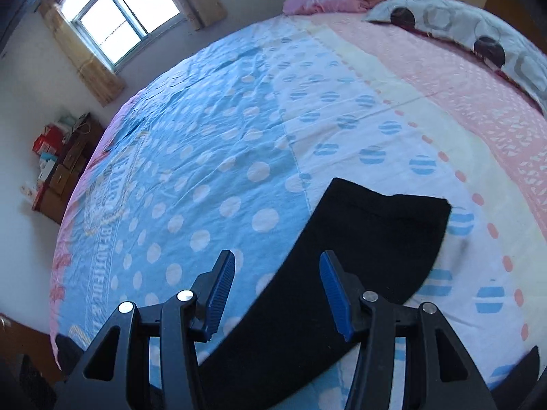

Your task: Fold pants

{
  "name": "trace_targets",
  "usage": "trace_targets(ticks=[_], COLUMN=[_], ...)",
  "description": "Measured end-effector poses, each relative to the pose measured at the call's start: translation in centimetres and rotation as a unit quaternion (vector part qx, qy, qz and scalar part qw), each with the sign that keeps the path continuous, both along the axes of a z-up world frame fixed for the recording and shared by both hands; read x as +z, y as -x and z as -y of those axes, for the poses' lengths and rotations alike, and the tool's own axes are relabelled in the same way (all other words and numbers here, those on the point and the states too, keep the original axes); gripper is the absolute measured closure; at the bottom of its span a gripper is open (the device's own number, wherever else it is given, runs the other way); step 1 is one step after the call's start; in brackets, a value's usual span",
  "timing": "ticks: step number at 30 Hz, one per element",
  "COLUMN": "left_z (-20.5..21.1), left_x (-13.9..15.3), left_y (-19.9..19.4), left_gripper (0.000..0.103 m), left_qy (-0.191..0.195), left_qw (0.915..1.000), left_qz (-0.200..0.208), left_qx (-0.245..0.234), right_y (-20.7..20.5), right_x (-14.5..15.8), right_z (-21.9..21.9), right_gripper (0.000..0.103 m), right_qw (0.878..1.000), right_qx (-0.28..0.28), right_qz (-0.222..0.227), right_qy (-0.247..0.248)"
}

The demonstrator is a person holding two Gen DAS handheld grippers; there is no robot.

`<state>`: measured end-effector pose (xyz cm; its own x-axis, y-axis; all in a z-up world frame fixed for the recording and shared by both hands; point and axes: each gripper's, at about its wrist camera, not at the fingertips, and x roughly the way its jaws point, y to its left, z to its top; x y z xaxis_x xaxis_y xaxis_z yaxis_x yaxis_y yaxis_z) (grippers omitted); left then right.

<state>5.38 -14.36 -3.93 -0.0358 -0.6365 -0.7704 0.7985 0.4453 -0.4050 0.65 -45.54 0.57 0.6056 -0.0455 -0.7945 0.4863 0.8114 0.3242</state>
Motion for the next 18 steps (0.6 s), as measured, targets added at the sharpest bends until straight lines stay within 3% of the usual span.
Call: trace_targets(ticks=[2, 4, 7, 9, 12, 13, 18], left_z=[1.5, 2.2, 2.4, 2.5, 2.2, 2.2, 2.3], left_x=[-1.6, -2.4, -3.0, -3.9, -4.2, -4.0, -4.0], left_y=[0.0, 1.0, 2.5, 2.4, 2.0, 2.2, 2.7], left_gripper=[0.036, 0.051, 0.055, 0.063, 0.068, 0.073, 0.079], left_qy=[-0.016, -0.016, -0.028, -0.035, -0.022, -0.02, -0.019], left_qw=[0.9989, 0.997, 0.9974, 0.9966, 0.9957, 0.9956, 0.9962], left_qz=[-0.043, -0.069, -0.048, -0.063, -0.086, -0.087, -0.079], left_qx=[-0.008, -0.03, -0.046, -0.039, -0.027, -0.029, -0.03], right_y=[1.0, 1.5, 1.6, 0.7, -1.9, -2.7, -7.6], right_x=[0.7, 1.1, 1.4, 1.2, 0.0, -0.6, -4.9], right_z=[-0.2, 0.2, 2.0, 2.5, 3.1, 3.4, 3.3], right_gripper=[0.049, 0.049, 0.049, 0.049, 0.049, 0.049, 0.049], right_qw=[1.0, 0.999, 0.999, 0.999, 0.999, 0.998, 0.983], right_qx=[0.003, 0.0, -0.027, -0.022, -0.022, -0.03, -0.056], right_qz=[0.007, 0.009, 0.0, -0.011, -0.043, -0.053, -0.177], right_qy=[0.027, 0.034, 0.02, 0.024, 0.009, 0.0, 0.006])
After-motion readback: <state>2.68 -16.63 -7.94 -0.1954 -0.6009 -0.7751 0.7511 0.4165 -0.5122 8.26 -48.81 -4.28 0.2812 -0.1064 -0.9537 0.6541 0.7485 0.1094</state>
